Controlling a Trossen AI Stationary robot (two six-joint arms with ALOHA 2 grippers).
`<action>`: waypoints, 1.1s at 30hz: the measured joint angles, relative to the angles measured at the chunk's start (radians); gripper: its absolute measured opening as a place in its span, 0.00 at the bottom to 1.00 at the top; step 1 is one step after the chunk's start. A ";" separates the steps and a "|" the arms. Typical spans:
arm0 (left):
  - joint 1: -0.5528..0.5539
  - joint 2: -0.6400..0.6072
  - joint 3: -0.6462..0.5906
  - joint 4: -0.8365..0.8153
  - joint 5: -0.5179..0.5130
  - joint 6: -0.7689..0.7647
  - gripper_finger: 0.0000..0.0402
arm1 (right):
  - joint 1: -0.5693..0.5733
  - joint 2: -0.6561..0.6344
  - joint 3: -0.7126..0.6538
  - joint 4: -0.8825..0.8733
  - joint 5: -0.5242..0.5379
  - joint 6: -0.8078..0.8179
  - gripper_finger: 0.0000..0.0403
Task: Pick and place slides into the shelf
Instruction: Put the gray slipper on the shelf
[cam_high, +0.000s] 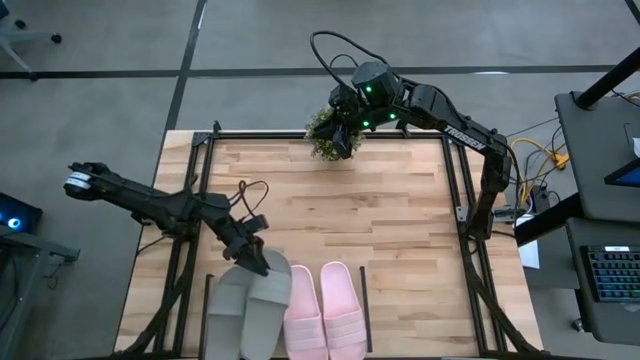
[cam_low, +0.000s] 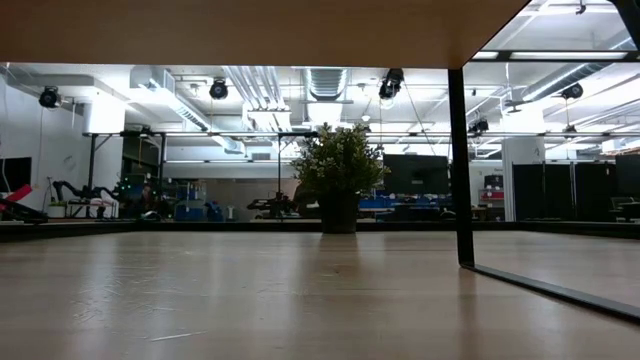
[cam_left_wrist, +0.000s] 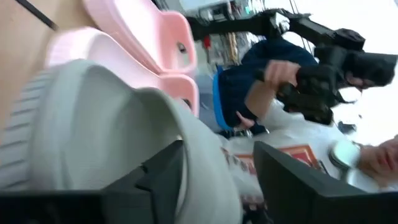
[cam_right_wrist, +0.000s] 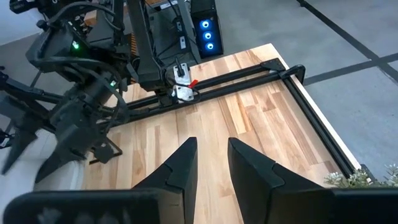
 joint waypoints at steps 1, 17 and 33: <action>0.000 0.000 0.007 0.000 0.018 -0.004 0.46 | 0.000 0.000 0.000 0.000 0.000 0.000 0.20; 0.002 -0.001 0.020 -0.078 0.093 -0.022 0.56 | 0.003 0.000 0.000 0.000 0.000 -0.003 0.20; 0.014 -0.022 0.033 0.005 0.135 -0.052 0.56 | 0.004 0.000 0.000 -0.001 0.000 -0.002 0.20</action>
